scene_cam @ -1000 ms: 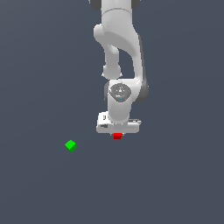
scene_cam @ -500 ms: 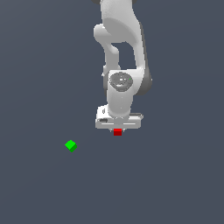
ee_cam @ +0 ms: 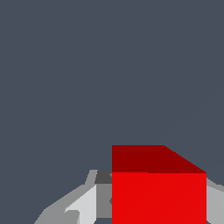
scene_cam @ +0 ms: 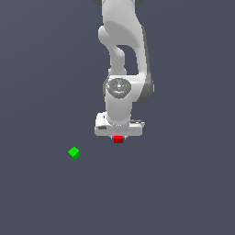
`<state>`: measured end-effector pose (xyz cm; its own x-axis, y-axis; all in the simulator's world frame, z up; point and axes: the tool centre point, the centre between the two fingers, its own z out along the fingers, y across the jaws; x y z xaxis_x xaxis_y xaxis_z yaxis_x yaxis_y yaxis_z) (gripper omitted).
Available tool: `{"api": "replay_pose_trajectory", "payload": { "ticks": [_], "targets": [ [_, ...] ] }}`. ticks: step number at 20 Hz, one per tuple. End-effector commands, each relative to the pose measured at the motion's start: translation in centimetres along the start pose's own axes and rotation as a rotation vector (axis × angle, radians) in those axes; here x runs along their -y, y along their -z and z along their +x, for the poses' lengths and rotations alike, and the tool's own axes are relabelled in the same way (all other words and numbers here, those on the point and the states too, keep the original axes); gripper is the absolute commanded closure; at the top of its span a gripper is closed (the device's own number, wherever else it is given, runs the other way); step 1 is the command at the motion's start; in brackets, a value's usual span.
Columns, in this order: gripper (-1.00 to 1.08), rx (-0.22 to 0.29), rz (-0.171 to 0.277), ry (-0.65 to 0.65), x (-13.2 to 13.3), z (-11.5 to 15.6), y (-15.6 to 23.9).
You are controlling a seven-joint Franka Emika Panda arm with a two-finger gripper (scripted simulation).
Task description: Stack the red cube on top of the green cube.
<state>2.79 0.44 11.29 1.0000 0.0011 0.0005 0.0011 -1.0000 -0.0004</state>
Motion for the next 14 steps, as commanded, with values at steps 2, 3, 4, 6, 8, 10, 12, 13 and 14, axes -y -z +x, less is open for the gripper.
{"api": "replay_pose_trajectory", "payload": {
  "ticks": [2, 3, 4, 6, 8, 10, 12, 13, 14],
  "targets": [
    [1.08, 0.0, 0.0, -0.002, -2.6, 0.3, -0.6],
    [1.08, 0.0, 0.0, -0.002, -3.5, 0.5, -0.8],
    [1.08, 0.0, 0.0, -0.002, -4.5, 0.6, -1.0],
    [1.08, 0.0, -0.001, -0.001, -6.6, 0.9, -1.5],
    [1.08, 0.0, -0.001, -0.001, -8.8, 1.3, -2.0],
    [1.08, 0.0, -0.001, -0.001, -11.0, 1.6, -2.5],
    [1.08, 0.0, -0.001, -0.001, -13.2, 2.0, -3.0],
    [1.08, 0.0, -0.001, -0.001, -14.3, 2.2, -3.3],
    [1.08, 0.0, -0.001, -0.001, -15.4, 2.4, -3.5]
  ]
}}
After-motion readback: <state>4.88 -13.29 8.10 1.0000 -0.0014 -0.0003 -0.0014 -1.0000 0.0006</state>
